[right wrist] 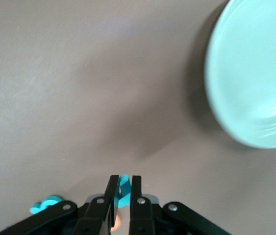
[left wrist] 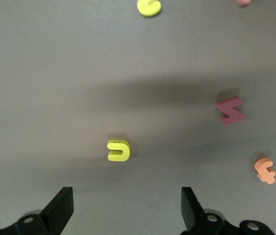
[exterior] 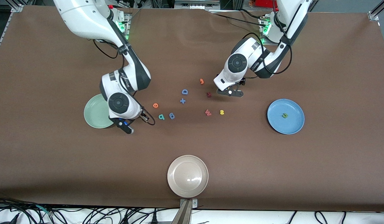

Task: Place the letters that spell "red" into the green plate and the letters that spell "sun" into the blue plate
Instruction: 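Drop the teal l onto the green plate while the left gripper grasps yellow u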

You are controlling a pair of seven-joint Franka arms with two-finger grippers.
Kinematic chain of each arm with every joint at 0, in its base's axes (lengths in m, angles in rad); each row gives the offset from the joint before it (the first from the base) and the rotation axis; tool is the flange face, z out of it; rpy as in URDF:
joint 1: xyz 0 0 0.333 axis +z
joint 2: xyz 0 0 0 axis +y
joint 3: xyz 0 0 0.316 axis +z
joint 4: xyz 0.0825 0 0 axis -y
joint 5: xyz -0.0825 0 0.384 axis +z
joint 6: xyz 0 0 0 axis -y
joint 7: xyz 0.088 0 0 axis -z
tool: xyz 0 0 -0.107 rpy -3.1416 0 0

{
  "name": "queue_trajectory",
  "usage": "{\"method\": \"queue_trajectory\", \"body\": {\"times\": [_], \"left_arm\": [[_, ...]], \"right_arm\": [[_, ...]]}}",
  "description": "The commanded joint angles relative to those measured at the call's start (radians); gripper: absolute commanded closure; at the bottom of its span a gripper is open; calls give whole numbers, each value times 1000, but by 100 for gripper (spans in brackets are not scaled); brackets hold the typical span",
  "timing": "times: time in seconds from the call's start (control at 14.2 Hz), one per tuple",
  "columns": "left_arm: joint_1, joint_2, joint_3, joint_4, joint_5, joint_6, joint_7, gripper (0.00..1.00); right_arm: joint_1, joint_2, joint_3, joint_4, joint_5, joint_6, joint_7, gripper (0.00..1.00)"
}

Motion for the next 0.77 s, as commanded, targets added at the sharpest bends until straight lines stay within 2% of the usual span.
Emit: {"method": "queue_trajectory", "body": {"times": [0.0, 0.14, 0.35, 0.49, 0.63, 0.7], "left_arm": [[17, 37, 1, -74, 19, 175, 11, 2], [29, 68, 3, -109, 19, 278, 41, 2], [21, 68, 6, -117, 19, 280, 42, 3], [11, 68, 6, -131, 69, 280, 23, 3], [12, 66, 4, -136, 93, 280, 6, 4], [12, 68, 6, -133, 94, 280, 6, 8]], "right_arm": [[-10, -64, -59, -10, -13, -110, -135, 100], [-10, -85, -121, -23, -10, -151, -260, 100], [-11, -117, -209, -76, -8, -159, -435, 100], [-13, -130, -250, -121, -3, -135, -524, 100], [-13, -133, -281, -206, 1, -34, -587, 100], [-13, -139, -284, -269, 4, 49, -605, 100]]}}
